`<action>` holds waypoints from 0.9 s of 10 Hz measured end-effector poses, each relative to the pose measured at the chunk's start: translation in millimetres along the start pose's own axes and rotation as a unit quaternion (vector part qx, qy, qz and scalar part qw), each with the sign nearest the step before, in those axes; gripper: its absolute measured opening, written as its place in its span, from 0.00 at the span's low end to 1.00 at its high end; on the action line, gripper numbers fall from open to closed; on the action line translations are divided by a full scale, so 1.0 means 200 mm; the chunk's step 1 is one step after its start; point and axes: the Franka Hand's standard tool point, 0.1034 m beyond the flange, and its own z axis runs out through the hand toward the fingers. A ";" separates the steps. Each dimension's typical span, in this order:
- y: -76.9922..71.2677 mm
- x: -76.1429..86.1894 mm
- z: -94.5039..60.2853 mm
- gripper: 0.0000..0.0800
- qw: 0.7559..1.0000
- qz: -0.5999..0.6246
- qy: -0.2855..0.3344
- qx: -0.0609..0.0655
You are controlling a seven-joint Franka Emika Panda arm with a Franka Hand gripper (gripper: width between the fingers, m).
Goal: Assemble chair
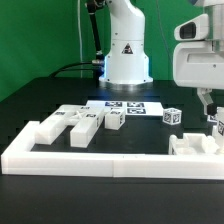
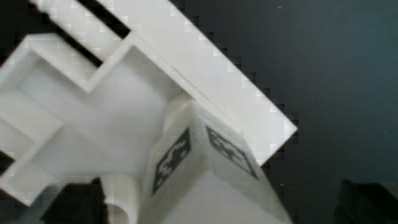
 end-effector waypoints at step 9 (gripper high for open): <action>0.01 0.01 -0.01 0.81 0.945 -0.326 0.007 -0.014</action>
Offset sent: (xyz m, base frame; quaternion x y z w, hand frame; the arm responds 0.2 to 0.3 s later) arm 0.0019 -0.0019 0.0016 -0.0111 0.0010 -0.1714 0.9851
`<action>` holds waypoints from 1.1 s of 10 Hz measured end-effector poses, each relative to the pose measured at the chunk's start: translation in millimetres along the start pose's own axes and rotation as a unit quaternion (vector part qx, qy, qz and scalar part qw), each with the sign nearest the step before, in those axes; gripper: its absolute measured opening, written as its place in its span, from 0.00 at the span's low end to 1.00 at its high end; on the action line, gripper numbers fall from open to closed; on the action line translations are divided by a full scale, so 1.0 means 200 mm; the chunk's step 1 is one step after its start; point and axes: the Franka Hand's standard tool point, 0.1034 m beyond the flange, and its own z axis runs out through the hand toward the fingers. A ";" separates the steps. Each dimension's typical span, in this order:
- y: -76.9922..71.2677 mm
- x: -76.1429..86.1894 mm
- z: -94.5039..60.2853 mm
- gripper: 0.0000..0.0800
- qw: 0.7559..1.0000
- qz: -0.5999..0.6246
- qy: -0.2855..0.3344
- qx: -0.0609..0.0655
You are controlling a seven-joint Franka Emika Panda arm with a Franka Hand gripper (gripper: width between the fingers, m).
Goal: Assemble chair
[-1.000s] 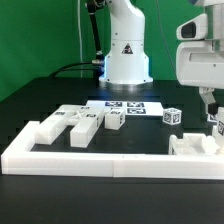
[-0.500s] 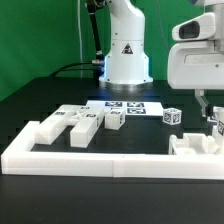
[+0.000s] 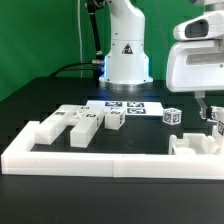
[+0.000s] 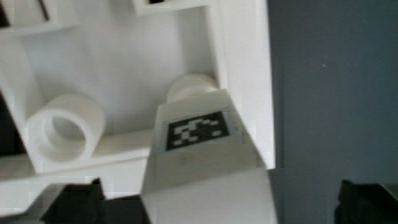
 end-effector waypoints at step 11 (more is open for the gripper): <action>0.02 0.01 0.00 0.36 0.970 0.244 0.009 0.003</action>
Offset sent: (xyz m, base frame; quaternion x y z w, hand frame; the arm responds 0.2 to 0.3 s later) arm 0.0000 0.0000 0.0000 0.0000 0.0000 0.0000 1.0000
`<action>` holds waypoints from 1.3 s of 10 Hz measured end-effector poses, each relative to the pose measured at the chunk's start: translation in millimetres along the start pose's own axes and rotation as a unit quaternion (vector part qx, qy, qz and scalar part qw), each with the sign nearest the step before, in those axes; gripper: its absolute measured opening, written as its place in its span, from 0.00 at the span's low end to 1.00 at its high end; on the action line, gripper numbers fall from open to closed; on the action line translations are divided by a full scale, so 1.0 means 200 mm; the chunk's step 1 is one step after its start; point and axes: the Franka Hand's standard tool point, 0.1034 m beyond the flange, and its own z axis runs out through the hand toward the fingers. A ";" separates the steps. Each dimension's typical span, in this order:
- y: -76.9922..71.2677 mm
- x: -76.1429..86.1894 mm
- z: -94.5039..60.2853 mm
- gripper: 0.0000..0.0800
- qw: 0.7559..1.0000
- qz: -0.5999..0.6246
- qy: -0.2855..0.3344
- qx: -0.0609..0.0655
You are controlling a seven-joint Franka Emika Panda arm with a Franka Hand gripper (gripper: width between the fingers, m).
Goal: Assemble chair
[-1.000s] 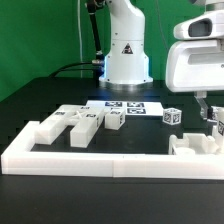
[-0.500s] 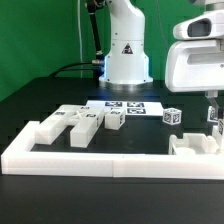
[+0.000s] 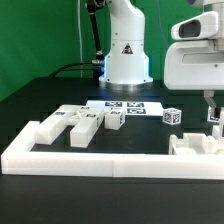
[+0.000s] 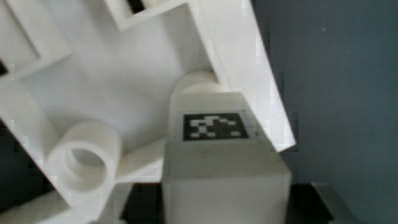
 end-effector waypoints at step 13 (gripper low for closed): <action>0.01 -0.02 0.01 0.72 0.938 0.346 -0.014 -0.002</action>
Offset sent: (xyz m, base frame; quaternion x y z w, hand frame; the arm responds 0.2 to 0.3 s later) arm -0.0039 0.0060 -0.0123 0.0039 0.0036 0.2882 0.9576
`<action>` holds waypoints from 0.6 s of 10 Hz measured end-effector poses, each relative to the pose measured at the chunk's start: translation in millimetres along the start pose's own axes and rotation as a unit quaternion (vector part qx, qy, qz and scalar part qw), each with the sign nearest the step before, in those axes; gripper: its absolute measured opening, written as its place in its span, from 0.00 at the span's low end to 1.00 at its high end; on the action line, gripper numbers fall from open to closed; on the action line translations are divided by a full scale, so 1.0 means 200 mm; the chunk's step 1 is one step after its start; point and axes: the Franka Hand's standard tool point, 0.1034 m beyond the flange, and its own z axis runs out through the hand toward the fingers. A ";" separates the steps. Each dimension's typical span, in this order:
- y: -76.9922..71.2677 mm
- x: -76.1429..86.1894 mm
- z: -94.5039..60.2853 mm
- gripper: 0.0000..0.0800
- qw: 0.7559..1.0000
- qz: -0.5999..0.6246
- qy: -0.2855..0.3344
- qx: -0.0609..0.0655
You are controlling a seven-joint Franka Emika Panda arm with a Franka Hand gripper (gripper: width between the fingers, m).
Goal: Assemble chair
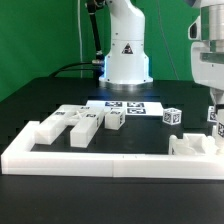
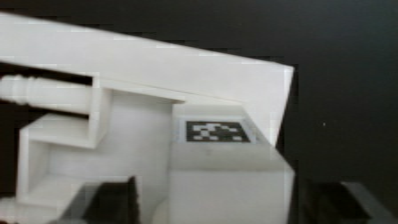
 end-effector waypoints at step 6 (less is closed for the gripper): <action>-0.01 0.00 -0.02 0.81 0.899 -0.438 -0.004 -0.010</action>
Offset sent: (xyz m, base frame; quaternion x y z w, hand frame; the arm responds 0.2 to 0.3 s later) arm 0.0036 0.0015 -0.0024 -0.0020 0.0007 -0.3119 0.9501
